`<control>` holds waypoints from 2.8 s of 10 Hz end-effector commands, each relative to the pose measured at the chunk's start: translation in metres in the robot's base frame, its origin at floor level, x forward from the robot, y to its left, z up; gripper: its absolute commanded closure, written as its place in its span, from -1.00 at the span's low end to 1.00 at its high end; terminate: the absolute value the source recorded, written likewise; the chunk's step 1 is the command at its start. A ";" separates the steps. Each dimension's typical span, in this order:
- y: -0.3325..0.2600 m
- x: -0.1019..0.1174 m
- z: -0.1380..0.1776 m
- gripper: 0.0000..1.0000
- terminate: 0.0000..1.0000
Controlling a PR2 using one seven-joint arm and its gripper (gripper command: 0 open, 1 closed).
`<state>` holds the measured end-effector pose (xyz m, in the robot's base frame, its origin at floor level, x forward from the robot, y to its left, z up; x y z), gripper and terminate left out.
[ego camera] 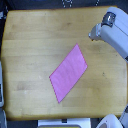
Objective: Folding a cloth
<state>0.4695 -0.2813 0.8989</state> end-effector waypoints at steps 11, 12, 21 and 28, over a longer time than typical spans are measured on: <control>0.091 -0.044 -0.109 -1.00 -1.00; 0.098 -0.051 -0.124 -1.00 -1.00; 0.111 -0.040 -0.173 -1.00 -1.00; 0.120 -0.049 -0.172 1.00 -1.00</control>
<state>0.4304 -0.1732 0.7249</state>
